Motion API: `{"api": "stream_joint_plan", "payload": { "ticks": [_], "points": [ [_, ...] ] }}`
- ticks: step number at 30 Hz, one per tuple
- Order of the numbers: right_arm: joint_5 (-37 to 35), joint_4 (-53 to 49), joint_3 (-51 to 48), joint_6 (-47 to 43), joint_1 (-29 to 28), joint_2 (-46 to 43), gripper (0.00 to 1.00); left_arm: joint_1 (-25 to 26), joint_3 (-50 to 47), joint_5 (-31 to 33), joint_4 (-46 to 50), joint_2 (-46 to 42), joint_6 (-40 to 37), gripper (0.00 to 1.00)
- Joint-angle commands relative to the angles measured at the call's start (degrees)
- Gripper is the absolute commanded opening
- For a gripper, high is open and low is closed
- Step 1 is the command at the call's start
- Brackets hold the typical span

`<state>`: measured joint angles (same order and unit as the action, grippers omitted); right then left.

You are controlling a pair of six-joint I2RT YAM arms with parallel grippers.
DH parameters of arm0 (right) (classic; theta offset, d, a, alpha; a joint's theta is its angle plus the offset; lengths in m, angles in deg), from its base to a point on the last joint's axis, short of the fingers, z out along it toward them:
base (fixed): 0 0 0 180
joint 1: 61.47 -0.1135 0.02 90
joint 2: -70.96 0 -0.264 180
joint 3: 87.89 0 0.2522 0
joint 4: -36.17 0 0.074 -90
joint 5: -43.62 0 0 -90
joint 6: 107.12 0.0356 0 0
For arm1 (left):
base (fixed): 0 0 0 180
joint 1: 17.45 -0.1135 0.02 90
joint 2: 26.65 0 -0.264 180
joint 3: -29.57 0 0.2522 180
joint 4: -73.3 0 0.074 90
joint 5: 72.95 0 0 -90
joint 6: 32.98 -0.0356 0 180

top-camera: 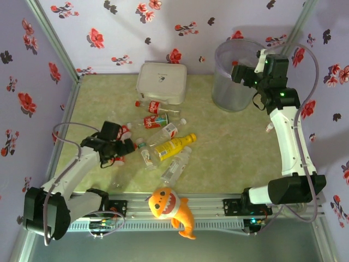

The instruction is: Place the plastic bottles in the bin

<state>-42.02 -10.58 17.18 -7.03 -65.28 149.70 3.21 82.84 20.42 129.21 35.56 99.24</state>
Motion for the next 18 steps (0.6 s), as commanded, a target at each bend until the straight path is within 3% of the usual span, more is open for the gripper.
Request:
{"api": "stream_joint_plan", "payload": {
  "ticks": [1, 6, 10, 15, 18],
  "points": [
    [1.00, 1.15, -0.25, 1.30, -0.23, -0.51, 0.95, 3.02, -2.12, 1.13, 10.01, -2.76, 7.31, 1.00],
    [0.47, 0.78, -0.98, 1.11, -0.32, -1.49, 0.95, 9.65, -5.29, 3.15, 16.54, -10.64, 16.72, 1.00],
    [0.72, 1.56, -1.66, 1.99, -0.40, -1.71, 0.95, 13.13, -10.29, 0.03, 11.28, -10.73, 22.04, 1.00],
    [-0.03, 1.44, -1.43, 1.85, -0.76, -2.06, 0.95, 23.61, -12.41, -0.91, 5.45, -8.69, 31.16, 1.00],
    [-0.32, 1.52, -1.41, 2.00, -0.84, -2.15, 0.95, 26.40, -12.97, -1.43, 4.63, -7.23, 33.50, 1.00]
  ]
}}
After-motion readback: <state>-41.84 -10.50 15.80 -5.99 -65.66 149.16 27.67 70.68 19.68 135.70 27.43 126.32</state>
